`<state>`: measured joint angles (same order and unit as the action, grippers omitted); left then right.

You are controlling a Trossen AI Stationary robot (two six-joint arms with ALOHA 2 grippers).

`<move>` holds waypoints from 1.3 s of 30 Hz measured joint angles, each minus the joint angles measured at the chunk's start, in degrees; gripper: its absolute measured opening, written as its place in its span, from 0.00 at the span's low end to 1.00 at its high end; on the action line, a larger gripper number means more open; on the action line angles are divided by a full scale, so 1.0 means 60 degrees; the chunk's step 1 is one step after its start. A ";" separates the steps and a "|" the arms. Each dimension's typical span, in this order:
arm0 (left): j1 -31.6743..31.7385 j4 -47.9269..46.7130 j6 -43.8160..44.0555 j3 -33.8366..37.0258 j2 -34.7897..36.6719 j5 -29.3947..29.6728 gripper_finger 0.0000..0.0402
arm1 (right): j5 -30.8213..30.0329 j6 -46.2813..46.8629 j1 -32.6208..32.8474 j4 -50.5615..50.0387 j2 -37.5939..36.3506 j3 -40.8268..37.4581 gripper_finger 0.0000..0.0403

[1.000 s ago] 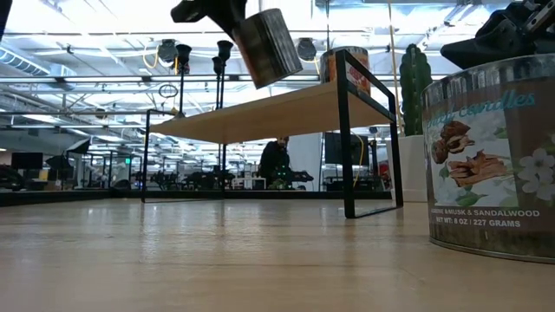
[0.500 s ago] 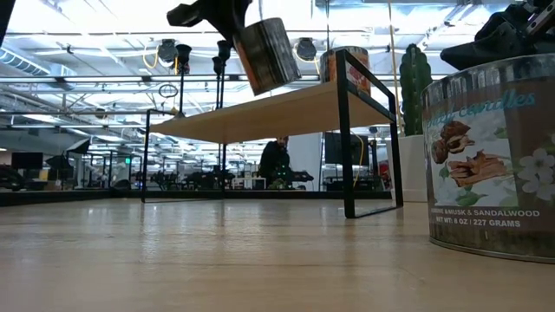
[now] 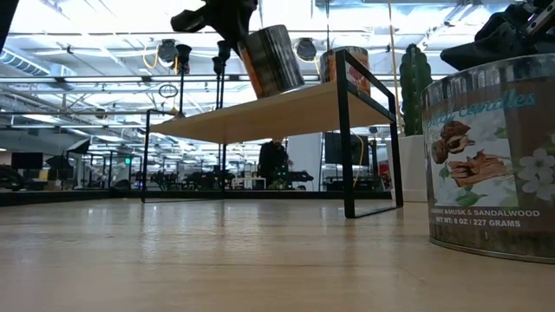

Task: Pick & Place candle stick holders
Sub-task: Put the orange black candle tin on the shelf, then adjust the right orange black candle tin to align with the others

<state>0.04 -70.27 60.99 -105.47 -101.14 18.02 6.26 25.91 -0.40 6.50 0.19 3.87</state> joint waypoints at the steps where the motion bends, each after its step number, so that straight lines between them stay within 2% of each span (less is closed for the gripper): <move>1: 0.0017 -0.0020 0.0000 0.0000 0.0000 0.0000 0.01 | 0.0000 0.0000 0.0002 0.0000 0.0000 -0.0001 0.01; 13: 0.0421 0.0033 -0.0073 0.0000 0.0000 -0.0346 0.02 | 0.0004 0.0066 0.0002 0.0002 0.0000 0.0000 0.01; 25: 0.0698 0.0094 -0.0226 -0.0004 0.0029 -0.0418 0.20 | 0.0507 0.0073 -0.0001 0.0003 0.0000 -0.0002 0.01; 31: 0.0703 0.0301 -0.0657 -0.0004 0.0585 -0.0437 0.22 | 0.0506 0.0073 0.0000 0.0004 0.0000 -0.0002 0.01; 35: 0.0310 0.0304 -0.0938 -0.0004 0.1134 -0.0633 0.22 | 0.0503 0.0073 -0.0001 0.0007 0.0000 -0.0002 0.01; 39: -0.0642 -0.0096 -0.1033 -0.0012 0.1205 -0.0520 0.22 | 0.0493 0.0068 -0.0001 -0.0013 0.0000 0.0000 0.01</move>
<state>-3.82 -70.84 54.79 -105.54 -93.91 14.90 9.22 26.32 -0.40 6.42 0.19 3.87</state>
